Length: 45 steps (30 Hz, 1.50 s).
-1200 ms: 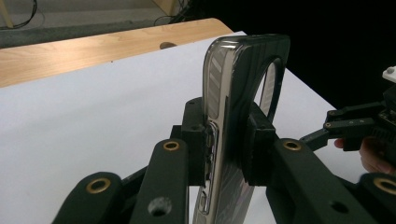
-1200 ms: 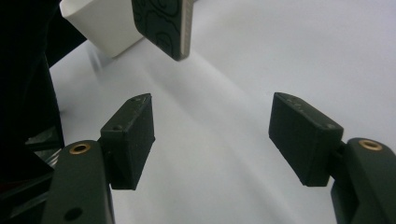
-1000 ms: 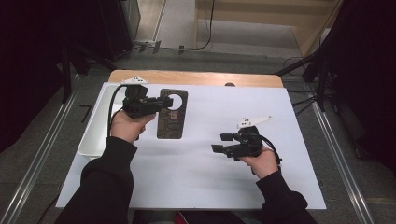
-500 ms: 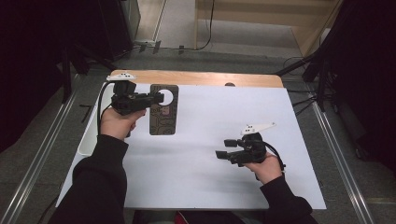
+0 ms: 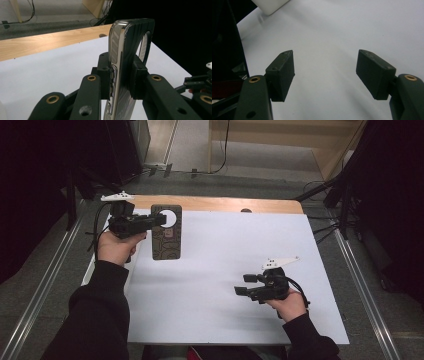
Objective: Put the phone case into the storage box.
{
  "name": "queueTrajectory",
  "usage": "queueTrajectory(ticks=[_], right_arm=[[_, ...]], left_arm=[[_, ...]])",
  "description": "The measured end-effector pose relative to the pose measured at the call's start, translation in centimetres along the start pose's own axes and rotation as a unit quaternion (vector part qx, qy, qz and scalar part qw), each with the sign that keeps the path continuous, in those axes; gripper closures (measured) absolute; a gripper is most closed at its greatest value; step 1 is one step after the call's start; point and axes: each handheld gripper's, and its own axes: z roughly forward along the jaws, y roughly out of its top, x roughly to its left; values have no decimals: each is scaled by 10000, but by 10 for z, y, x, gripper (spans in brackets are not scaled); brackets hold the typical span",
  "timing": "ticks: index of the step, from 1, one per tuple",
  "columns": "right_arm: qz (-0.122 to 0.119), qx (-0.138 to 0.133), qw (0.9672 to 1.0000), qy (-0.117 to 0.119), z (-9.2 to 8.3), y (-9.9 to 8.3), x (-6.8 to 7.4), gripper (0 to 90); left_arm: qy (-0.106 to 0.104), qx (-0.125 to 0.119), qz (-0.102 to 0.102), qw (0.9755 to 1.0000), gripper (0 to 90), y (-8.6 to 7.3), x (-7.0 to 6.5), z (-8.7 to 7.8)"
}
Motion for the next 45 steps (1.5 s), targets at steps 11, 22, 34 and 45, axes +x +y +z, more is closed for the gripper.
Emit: queueTrajectory(ticks=[11, 22, 34, 45], right_arm=[[74, -30, 10000, -31, -8, -12, 0, 298], [136, -28, 9999, -45, -14, -20, -1, 298], [189, -53, 9997, -108, -18, -25, -2, 298], [220, -80, 9996, -144, -21, -28, -3, 298]], left_arm=[[149, -116, 5, 9998, 745, 6, 12, -15], [305, -200, 8, 9993, 745, 12, 26, -33], [482, -302, 1, 9984, 745, 19, 42, -51], [680, -331, 3, 9971, 745, 24, 56, -61]])
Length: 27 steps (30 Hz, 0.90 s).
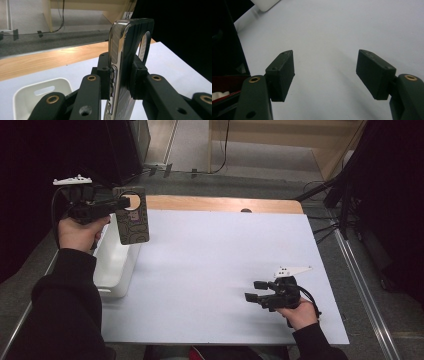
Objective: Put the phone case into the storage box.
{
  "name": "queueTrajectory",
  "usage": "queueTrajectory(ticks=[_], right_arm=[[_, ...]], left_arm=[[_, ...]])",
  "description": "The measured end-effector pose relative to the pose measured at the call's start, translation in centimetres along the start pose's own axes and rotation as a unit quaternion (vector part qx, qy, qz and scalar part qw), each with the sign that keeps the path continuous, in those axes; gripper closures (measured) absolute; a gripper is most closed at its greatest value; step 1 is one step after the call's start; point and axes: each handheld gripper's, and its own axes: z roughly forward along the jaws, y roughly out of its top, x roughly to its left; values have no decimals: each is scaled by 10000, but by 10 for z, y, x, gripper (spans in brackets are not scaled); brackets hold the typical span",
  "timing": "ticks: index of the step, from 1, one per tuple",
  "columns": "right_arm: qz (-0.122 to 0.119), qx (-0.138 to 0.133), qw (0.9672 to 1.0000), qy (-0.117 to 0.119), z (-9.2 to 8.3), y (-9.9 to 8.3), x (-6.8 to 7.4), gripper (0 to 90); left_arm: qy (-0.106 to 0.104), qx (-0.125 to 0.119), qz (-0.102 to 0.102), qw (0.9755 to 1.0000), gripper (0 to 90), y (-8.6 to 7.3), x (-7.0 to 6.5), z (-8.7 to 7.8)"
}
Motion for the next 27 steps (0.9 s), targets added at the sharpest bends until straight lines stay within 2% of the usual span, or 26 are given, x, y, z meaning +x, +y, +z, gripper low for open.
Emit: queueTrajectory(ticks=[6, 14, 24, 27], right_arm=[[6, -3, 10000, 22, 0, 0, 0, 298], [-6, -6, 10000, 38, 1, 0, 0, 298], [29, -11, 10000, 48, 0, 0, -1, 298], [25, -16, 10000, 40, 0, 0, -1, 298]], left_arm=[[70, -13, 21, 10000, 745, 1, 8, -5], [220, -41, -57, 9997, 745, 2, 23, -7], [452, -62, -54, 9989, 744, 1, 39, -4], [454, -87, -81, 9989, 744, 2, 40, -3]])
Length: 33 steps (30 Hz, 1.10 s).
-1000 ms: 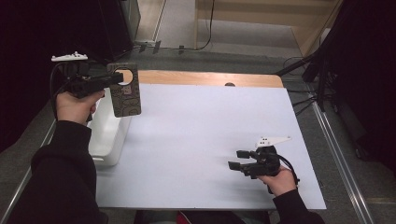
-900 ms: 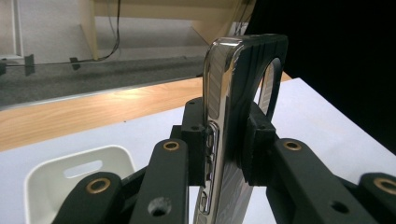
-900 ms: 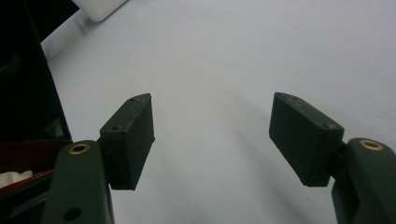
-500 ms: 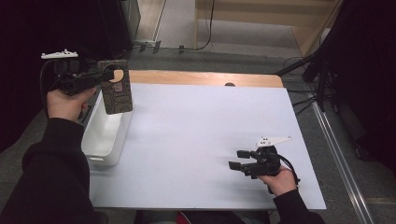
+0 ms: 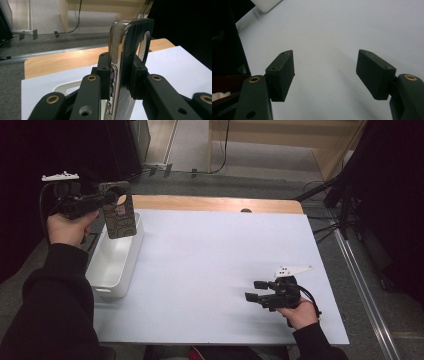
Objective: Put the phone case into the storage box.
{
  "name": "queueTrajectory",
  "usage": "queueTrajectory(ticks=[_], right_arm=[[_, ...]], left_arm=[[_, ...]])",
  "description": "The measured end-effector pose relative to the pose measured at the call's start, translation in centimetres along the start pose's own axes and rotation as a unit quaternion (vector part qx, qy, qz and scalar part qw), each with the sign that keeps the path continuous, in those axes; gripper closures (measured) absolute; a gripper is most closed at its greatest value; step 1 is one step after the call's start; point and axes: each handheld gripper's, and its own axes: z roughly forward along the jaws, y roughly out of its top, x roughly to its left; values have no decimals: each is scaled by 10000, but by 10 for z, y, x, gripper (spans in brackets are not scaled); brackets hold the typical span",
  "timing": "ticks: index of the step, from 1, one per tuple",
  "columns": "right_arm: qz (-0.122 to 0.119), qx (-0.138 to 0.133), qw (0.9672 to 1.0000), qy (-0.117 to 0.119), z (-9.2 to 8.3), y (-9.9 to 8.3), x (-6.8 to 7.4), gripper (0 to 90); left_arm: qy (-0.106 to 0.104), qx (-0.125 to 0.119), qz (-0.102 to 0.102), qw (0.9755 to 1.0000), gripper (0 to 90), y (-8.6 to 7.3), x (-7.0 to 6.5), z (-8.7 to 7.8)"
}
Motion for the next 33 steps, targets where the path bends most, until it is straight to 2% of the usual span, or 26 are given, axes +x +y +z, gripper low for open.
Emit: queueTrajectory(ticks=[9, 25, 27, 33], right_arm=[[5, -11, 10000, 4, -1, 0, 0, 298], [-7, -44, 10000, -24, -2, 0, -1, 298], [1, -46, 10000, -19, -2, 0, -1, 298], [-18, -36, 10000, -35, -2, 0, -1, 298]], left_arm=[[122, 4, -27, 9999, 744, -2, 13, 4], [340, 54, 31, 9994, 743, -7, 22, 19], [317, 45, 12, 9995, 743, -7, 25, 20], [452, 75, -49, 9989, 742, -12, 33, 25]])
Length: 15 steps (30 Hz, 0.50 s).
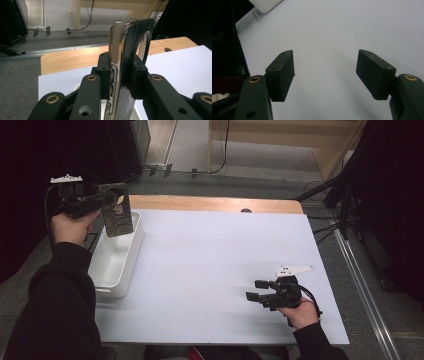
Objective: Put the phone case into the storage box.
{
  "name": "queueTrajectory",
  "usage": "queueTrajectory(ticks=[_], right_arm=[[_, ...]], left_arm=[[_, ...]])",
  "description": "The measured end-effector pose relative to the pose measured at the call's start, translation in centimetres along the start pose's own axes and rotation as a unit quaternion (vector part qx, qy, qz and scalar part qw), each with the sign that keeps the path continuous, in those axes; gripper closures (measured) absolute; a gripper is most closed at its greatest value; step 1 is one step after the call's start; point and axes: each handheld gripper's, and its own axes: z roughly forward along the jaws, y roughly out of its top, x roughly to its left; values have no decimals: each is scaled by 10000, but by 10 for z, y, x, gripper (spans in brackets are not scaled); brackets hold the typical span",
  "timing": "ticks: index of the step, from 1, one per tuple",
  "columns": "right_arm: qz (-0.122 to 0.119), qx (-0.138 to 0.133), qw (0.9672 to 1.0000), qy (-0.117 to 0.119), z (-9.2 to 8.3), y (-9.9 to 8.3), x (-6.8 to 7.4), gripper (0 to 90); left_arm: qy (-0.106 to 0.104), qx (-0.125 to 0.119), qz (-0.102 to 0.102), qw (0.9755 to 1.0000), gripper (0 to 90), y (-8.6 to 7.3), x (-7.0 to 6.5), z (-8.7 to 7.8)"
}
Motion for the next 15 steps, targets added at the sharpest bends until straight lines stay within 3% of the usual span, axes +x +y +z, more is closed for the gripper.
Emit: queueTrajectory(ticks=[7, 15], right_arm=[[-8, -3, 10000, -5, 1, 1, 1, 298], [13, -13, 10000, 7, 1, 1, 0, 298]], left_arm=[[156, -23, -61, 9999, 742, -7, 7, 9], [185, -73, -63, 9998, 742, -9, 10, 19]])
